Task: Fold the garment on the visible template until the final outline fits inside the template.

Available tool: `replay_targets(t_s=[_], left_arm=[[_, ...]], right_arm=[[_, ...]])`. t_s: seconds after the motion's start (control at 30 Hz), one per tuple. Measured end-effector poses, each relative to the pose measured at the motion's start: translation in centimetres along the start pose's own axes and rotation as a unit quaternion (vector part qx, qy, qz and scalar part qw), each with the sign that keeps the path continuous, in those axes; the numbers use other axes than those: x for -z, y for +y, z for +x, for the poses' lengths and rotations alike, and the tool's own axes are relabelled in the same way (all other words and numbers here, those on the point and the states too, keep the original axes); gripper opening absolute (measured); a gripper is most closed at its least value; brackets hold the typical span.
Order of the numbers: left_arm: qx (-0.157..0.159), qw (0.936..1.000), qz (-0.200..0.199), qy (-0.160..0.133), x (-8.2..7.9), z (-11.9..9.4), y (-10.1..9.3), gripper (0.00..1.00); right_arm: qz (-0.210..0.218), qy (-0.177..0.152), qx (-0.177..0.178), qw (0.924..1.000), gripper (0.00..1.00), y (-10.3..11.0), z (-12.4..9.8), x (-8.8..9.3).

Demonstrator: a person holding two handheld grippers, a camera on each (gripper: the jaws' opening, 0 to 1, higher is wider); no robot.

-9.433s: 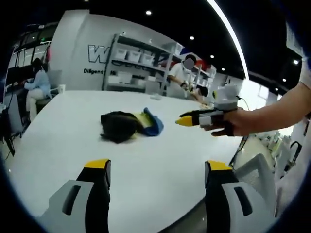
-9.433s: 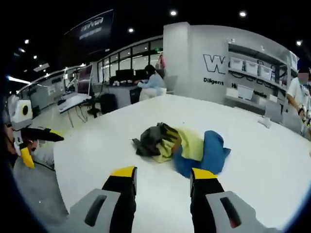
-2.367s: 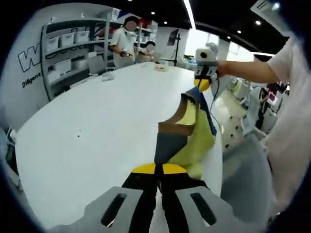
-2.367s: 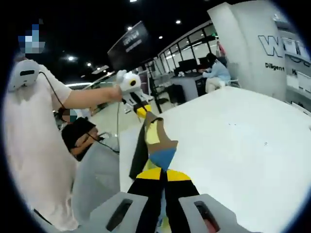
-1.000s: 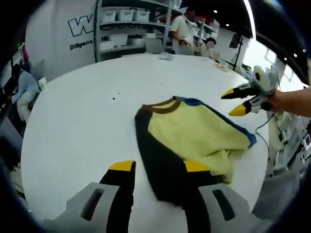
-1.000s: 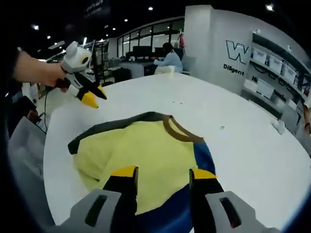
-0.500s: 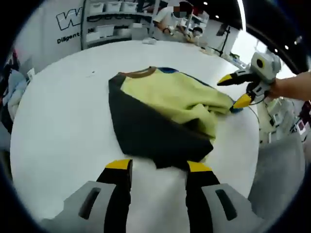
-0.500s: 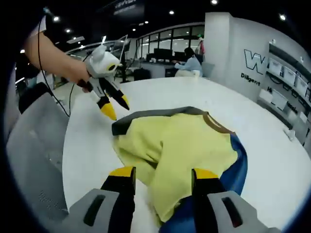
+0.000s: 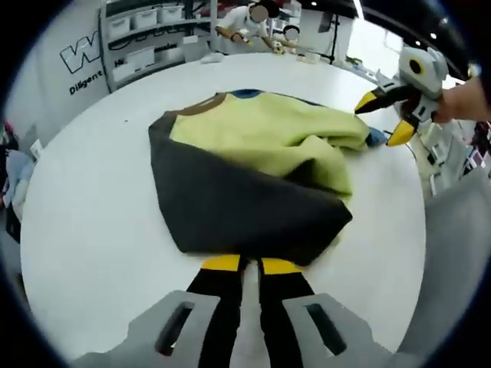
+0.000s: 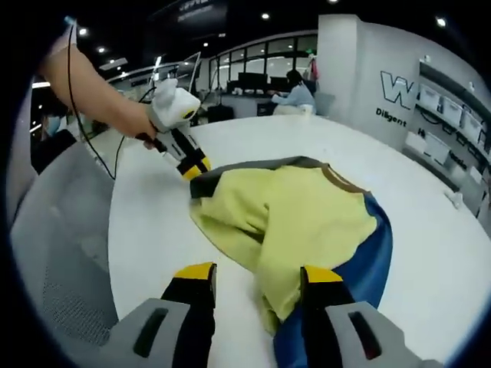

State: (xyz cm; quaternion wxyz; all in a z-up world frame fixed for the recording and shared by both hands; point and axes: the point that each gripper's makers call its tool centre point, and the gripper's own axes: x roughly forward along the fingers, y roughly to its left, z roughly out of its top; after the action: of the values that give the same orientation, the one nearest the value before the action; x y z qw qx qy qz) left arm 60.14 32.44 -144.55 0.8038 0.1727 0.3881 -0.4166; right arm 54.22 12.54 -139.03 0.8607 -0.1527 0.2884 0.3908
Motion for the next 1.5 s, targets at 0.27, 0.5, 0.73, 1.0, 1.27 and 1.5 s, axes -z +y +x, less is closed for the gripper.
replay_targets(t_s=[0.27, 0.5, 0.73, 1.0, 1.27, 1.5], left_arm=[[0.006, 0.9974, -0.063, -0.034, -0.1, -2.0, 0.6, 0.01], [0.011, 0.9973, -0.068, -0.026, -0.3, -0.8, 0.3, 0.17], [0.015, 0.9982, -0.05, -0.031, -1.3, 0.1, 0.0, 0.0], [0.0, 0.9944, -0.086, -0.061, -1.1, -2.8, 1.2, 0.0], [0.013, 0.9946, -0.092, -0.048, -0.2, -3.3, 1.0, 0.01], [0.009, 0.9926, -0.114, -0.041, -0.9, -0.4, 0.1, 0.16]], right_arm=[[0.007, 0.003, 0.006, 1.0, 0.39, -0.4, 0.1, 0.4], [0.01, 0.004, 0.007, 0.9999, 0.39, -0.2, 0.0, 0.4], [0.01, 0.005, 0.009, 0.9999, 0.38, -0.3, -0.4, 0.5], [0.018, 0.006, 0.015, 0.9997, 0.37, -0.4, -0.7, 0.9], [0.02, 0.005, 0.014, 0.9997, 0.37, -0.3, -0.8, 0.8], [0.019, 0.003, 0.015, 0.9997, 0.37, -0.2, -1.2, 0.5]])
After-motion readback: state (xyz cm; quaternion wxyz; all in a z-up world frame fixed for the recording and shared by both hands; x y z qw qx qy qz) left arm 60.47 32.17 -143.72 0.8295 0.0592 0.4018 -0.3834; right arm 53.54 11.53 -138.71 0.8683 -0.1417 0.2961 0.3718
